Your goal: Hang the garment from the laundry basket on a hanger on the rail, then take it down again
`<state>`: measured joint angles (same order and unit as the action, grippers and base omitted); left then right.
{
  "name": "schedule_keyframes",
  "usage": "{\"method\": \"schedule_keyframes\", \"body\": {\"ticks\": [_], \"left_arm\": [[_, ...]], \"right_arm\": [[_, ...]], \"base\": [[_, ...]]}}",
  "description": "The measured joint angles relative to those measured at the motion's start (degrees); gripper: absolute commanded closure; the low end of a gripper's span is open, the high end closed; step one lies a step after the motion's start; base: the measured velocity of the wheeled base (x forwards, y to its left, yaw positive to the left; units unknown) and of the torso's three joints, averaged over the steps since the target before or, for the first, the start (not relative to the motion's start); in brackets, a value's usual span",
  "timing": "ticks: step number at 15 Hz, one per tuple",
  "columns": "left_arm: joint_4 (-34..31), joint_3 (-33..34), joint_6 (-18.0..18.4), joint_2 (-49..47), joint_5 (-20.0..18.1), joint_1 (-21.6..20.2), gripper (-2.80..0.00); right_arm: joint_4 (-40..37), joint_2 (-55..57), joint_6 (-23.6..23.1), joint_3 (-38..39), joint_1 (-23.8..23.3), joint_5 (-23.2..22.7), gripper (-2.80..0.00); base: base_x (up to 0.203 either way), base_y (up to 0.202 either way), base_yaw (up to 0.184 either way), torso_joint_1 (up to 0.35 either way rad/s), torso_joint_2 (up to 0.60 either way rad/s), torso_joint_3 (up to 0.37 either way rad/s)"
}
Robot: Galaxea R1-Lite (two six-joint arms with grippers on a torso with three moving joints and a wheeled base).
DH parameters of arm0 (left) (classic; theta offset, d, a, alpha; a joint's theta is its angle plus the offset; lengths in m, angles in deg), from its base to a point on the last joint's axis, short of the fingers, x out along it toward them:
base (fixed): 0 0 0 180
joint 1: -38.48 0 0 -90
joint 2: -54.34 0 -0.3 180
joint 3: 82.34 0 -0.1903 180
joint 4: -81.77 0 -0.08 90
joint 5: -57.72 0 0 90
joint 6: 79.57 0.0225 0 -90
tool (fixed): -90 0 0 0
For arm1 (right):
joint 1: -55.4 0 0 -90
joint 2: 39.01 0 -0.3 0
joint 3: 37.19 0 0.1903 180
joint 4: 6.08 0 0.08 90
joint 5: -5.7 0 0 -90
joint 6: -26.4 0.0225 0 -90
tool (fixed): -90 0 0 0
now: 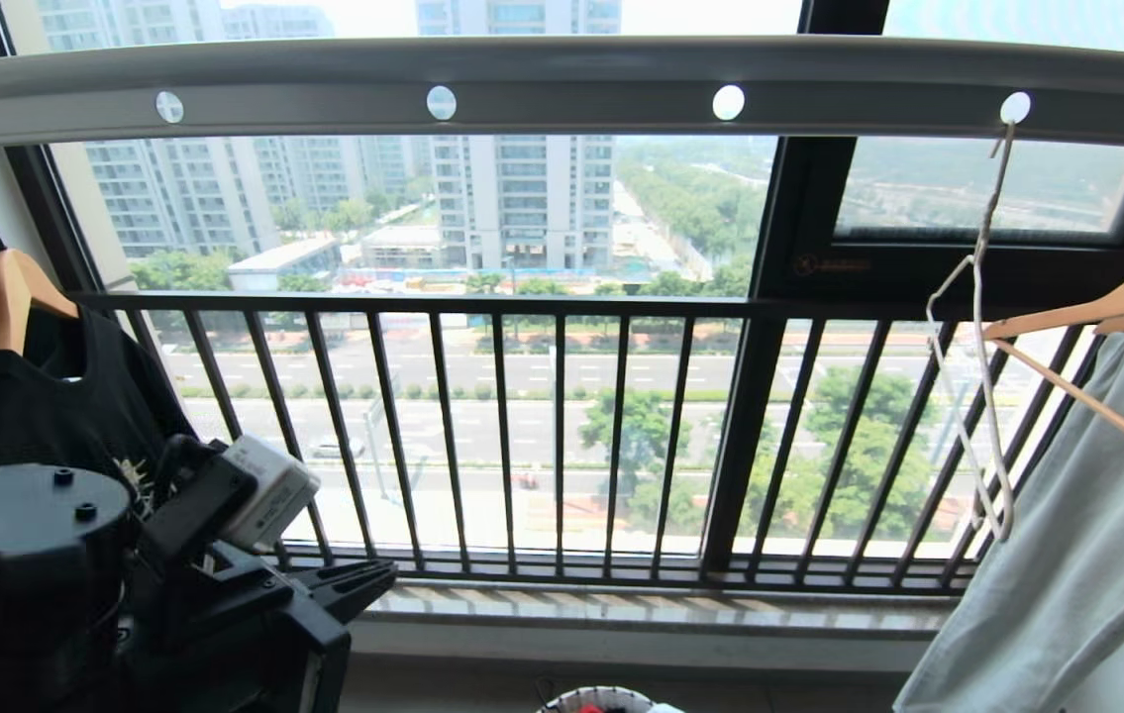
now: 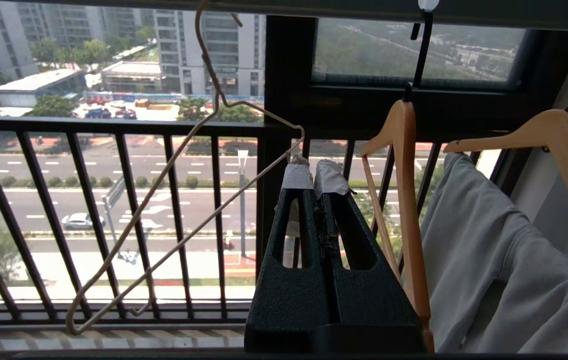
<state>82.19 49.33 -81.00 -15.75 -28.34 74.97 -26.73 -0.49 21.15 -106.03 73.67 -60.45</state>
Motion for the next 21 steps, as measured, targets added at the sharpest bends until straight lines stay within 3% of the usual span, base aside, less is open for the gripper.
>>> {"method": "schedule_keyframes", "body": {"ticks": [3,8,10,15,21], "left_arm": [[-2.74,4.15,-0.05,11.80,3.34,-6.19,0.00],[-6.81,5.60,1.32,33.08,5.90,-27.85,0.00],[-9.32,3.55,3.48,40.29,6.10,-32.12,0.00],[-24.88,1.22,4.67,54.77,6.12,-34.88,0.00],[-25.11,11.94,5.45,64.03,6.05,-36.91,0.00]], "right_arm": [[-4.29,-5.66,-0.97,-0.55,-0.09,-0.01,0.00],[-12.54,-12.63,-0.89,-4.18,-6.83,0.00,0.00],[-15.96,-15.11,-0.91,-4.52,-10.23,-0.13,0.00],[-23.24,-21.30,0.31,-1.55,-12.61,-1.68,0.00],[-24.99,-22.76,0.11,0.48,-12.74,-1.78,0.00]], "base": [[0.000,0.000,0.000,0.000,0.00,0.000],[0.000,0.000,0.000,0.000,0.00,0.000],[0.000,0.000,0.000,0.000,0.00,0.000],[0.000,0.000,0.000,0.000,0.00,0.000],[0.000,0.000,0.000,0.000,0.00,0.000]]}}
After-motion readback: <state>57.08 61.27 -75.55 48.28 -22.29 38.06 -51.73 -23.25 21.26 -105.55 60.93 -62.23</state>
